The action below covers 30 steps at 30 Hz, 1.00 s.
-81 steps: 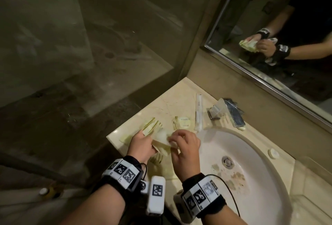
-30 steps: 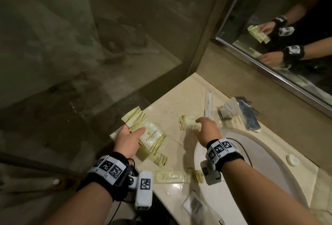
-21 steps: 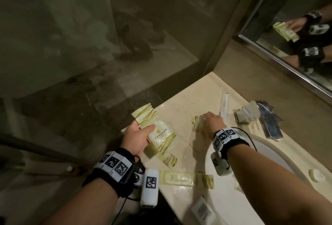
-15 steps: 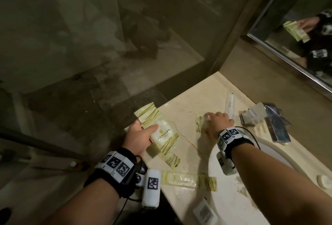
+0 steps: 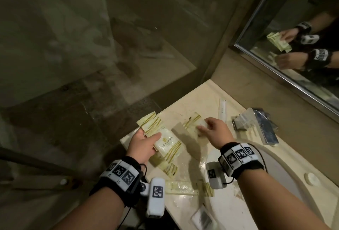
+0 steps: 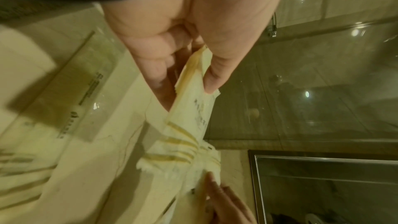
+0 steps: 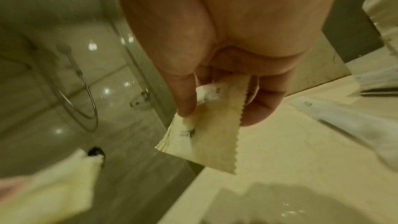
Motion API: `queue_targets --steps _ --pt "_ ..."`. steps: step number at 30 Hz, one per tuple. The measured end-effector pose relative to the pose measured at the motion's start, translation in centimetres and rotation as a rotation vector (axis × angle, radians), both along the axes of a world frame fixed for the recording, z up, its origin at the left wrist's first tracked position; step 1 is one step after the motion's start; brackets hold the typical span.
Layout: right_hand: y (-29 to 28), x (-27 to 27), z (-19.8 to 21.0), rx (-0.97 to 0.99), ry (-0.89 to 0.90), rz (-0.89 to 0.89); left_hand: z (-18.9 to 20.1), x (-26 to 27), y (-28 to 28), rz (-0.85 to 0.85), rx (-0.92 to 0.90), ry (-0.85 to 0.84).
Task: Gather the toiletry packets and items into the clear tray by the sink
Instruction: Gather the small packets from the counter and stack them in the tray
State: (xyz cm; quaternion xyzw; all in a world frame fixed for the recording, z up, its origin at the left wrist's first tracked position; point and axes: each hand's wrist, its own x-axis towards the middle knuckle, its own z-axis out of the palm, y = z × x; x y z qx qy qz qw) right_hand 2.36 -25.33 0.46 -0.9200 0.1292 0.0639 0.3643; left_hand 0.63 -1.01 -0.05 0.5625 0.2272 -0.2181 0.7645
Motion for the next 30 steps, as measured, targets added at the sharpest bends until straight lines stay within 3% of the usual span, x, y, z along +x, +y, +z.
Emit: queue_targets --steps 5,9,20,26,30 --pt "2.9 -3.7 3.4 0.521 -0.011 -0.164 -0.1 0.1 -0.6 -0.069 0.024 -0.004" --pt "5.3 -6.7 4.7 0.686 -0.052 -0.208 0.7 -0.5 -1.9 -0.142 -0.015 -0.034" --pt "6.2 -12.4 2.7 0.586 -0.229 -0.408 2.5 -3.0 -4.3 -0.147 -0.122 -0.066" --pt "5.7 -14.1 2.7 0.485 -0.293 -0.469 2.3 -4.0 -5.2 -0.28 -0.119 -0.138" --pt "5.2 -15.4 3.1 0.302 -0.313 -0.504 2.3 -4.5 -5.8 -0.345 -0.091 -0.196"
